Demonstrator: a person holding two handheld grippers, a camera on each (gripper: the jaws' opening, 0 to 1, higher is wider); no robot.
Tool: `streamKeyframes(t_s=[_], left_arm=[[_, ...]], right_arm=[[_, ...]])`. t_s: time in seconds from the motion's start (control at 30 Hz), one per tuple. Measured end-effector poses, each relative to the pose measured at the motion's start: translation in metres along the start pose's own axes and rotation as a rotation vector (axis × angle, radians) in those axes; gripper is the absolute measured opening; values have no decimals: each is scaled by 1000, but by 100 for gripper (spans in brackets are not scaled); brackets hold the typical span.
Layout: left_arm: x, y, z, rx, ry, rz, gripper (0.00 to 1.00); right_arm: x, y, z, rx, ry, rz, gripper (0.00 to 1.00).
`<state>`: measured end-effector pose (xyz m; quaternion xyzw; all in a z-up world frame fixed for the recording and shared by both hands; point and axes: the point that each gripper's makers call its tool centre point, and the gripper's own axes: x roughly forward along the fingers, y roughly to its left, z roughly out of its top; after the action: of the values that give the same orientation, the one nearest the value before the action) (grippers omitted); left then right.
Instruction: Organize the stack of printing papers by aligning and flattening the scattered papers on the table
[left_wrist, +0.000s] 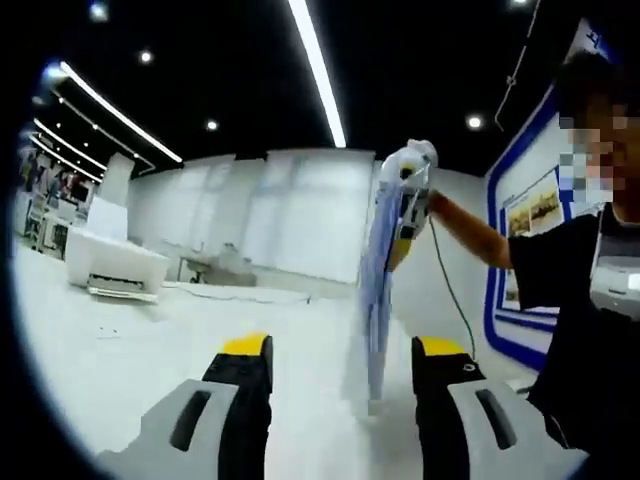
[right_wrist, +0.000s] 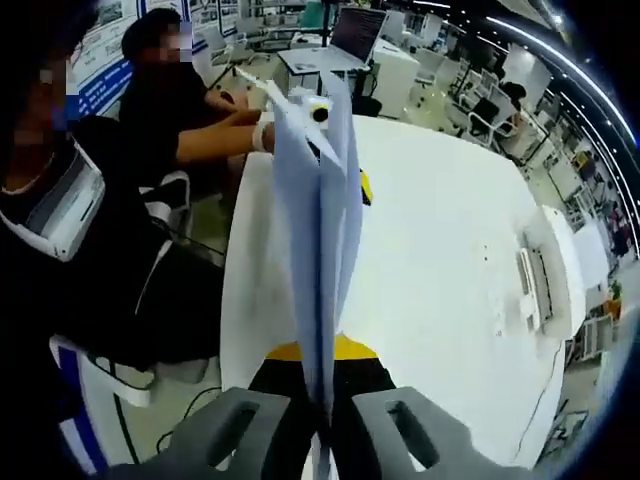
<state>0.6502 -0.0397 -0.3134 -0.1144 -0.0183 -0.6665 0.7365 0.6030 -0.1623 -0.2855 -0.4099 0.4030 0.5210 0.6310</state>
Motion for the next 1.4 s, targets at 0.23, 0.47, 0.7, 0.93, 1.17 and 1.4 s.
streamKeyframes(t_s=[0.23,0.47,0.7,0.93,1.17,1.4], left_arm=[[38,-13,-27,108,155,-57,38],[41,-26,-37,134,99,-118,6],[19,-19,-31,52,-7,-113,5],[6,-12,-34,41,-17,-95,5],[1,-4,-38,4,-41,-94,5],[-7,5,-34,-28,-87,-62,5]], right_arm=[[32,-8,3,-76,206,-6,0],[45,-20,2,-114,233,-37,0],[32,-32,-20,-46,-27,-110,23],[24,-23,-62,195,-554,-115,63],[59,-63,-93,435,-1030,-140,69],[66,-48,-74,428,-1229,22,27]])
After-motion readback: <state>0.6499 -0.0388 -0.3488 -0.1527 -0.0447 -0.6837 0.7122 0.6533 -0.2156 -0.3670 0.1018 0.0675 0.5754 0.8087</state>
